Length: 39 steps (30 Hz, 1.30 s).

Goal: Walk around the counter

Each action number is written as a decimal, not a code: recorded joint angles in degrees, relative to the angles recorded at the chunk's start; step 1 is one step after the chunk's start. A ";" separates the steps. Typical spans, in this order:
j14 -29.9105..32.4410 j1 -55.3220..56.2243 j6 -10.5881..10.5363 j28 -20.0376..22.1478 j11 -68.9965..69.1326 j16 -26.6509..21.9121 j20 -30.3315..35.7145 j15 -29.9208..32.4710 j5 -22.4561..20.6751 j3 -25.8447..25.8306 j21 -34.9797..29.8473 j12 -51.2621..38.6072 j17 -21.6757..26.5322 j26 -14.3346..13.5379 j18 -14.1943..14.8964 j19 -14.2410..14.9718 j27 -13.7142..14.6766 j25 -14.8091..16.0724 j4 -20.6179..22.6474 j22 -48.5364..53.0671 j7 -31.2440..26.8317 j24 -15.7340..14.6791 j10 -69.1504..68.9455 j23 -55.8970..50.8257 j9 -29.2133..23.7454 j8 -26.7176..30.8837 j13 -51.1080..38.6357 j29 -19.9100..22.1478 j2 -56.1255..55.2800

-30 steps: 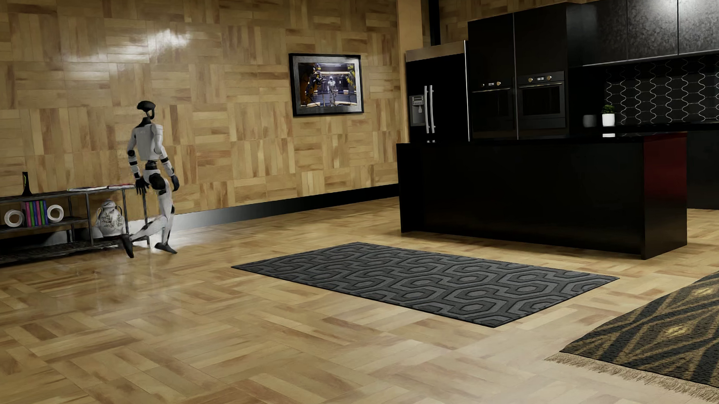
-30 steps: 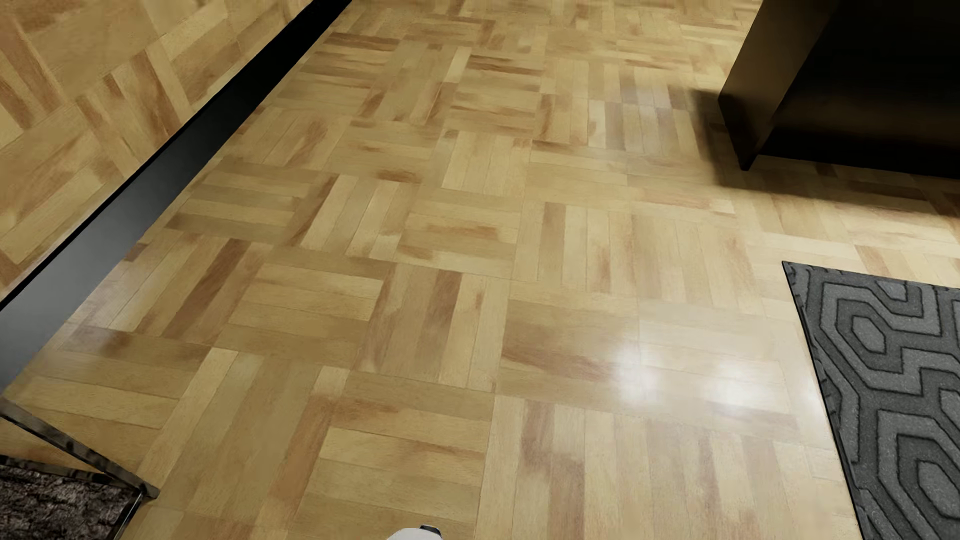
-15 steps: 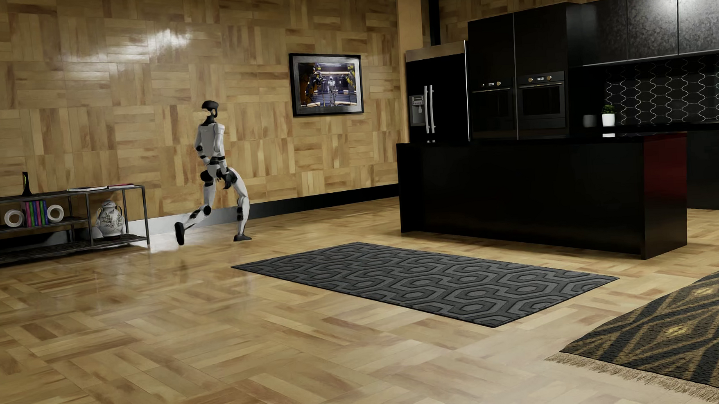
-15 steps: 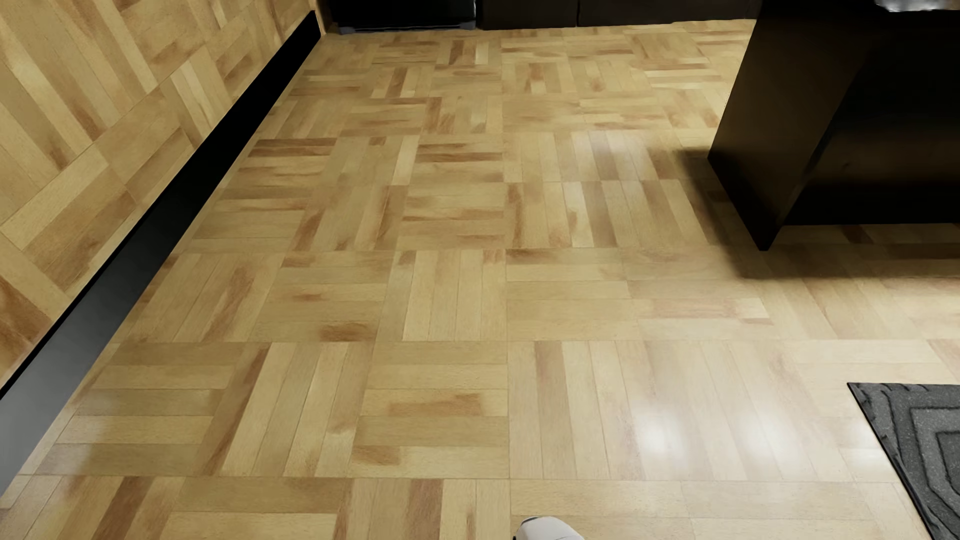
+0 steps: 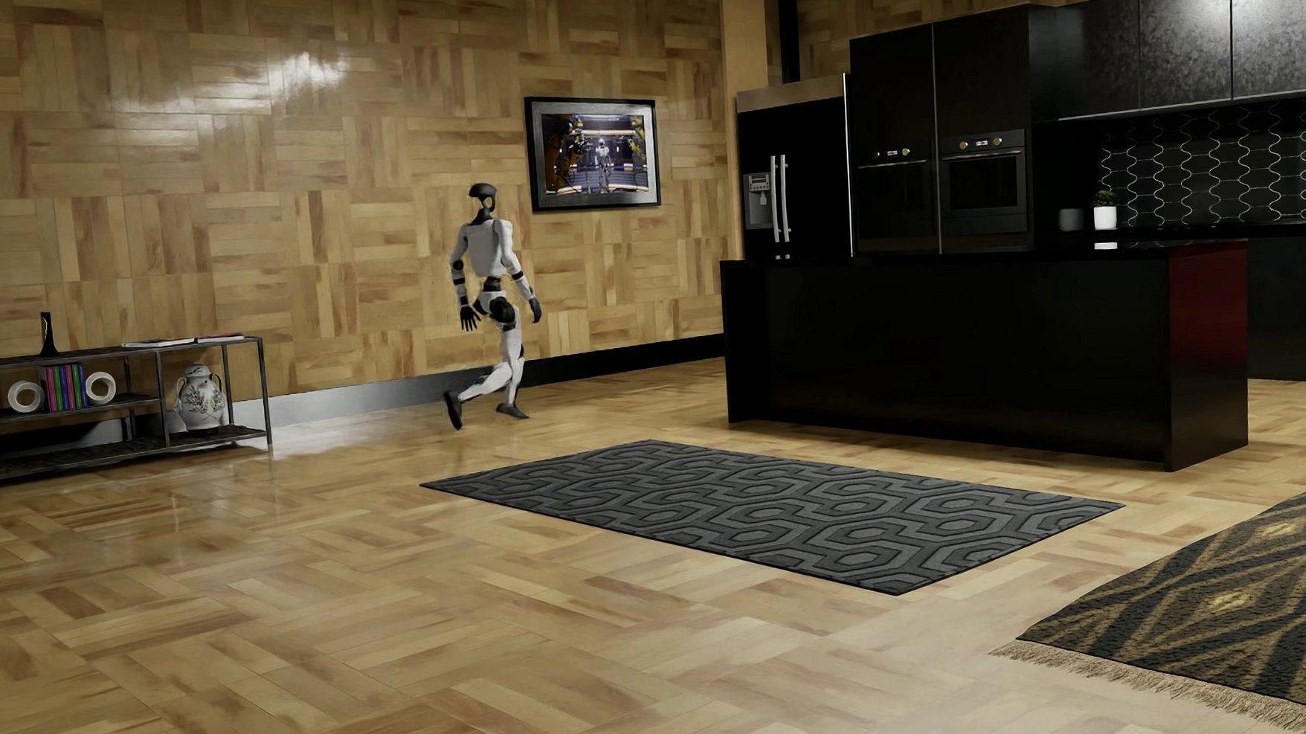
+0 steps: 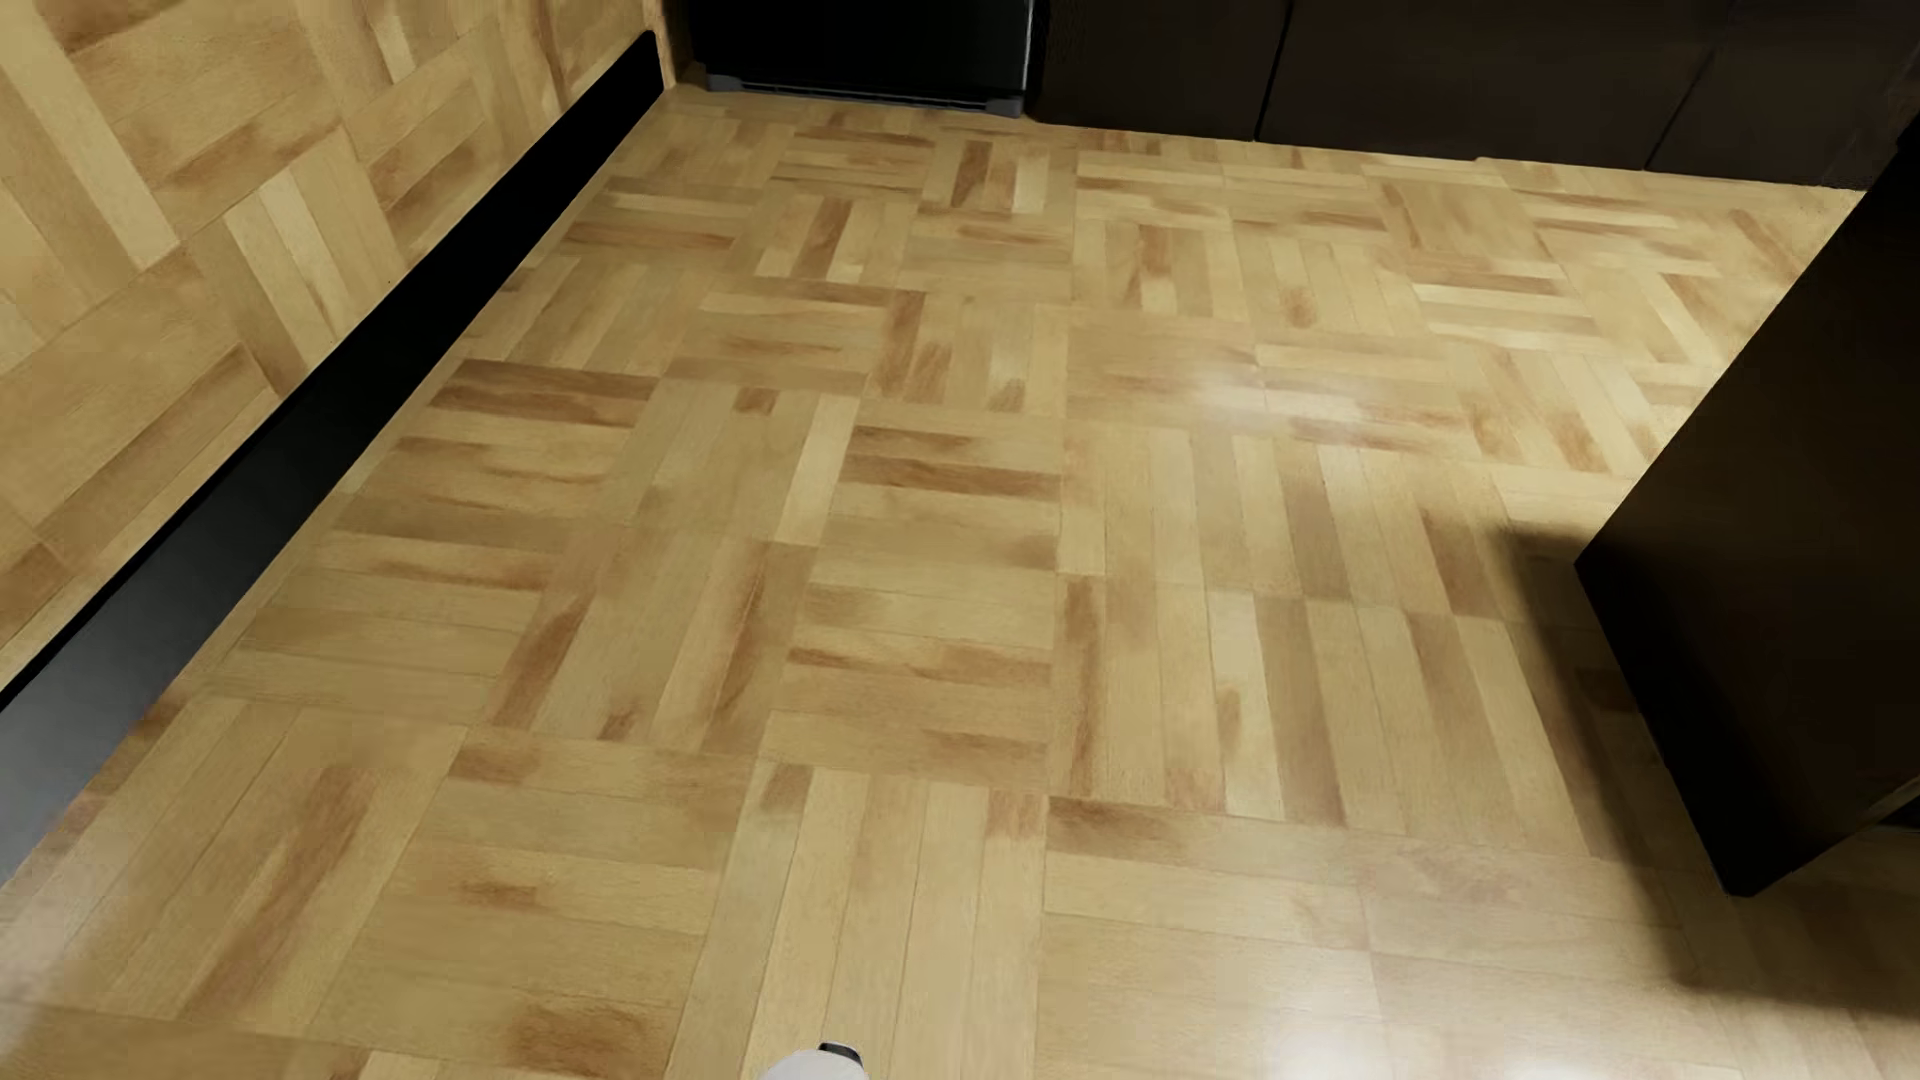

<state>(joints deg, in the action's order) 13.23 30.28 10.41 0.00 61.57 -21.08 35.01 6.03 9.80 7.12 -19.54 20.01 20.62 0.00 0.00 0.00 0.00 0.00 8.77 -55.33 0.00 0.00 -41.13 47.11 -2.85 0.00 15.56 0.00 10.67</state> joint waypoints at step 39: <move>-32.59 -46.09 -3.99 0.00 -27.31 -6.32 -11.31 -18.95 -2.24 -23.36 -4.49 -18.08 3.65 0.00 0.00 0.00 0.00 0.00 -1.93 12.70 0.00 0.00 18.45 7.65 -2.02 0.00 7.85 0.00 -37.98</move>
<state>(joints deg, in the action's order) -19.36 -15.82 6.42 0.00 34.27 -27.40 23.70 -12.92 7.57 -16.24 -24.03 1.93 24.26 0.00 0.00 0.00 0.00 0.00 6.84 -42.64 0.00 0.00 -22.68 54.76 -4.87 0.00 23.41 0.00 -27.31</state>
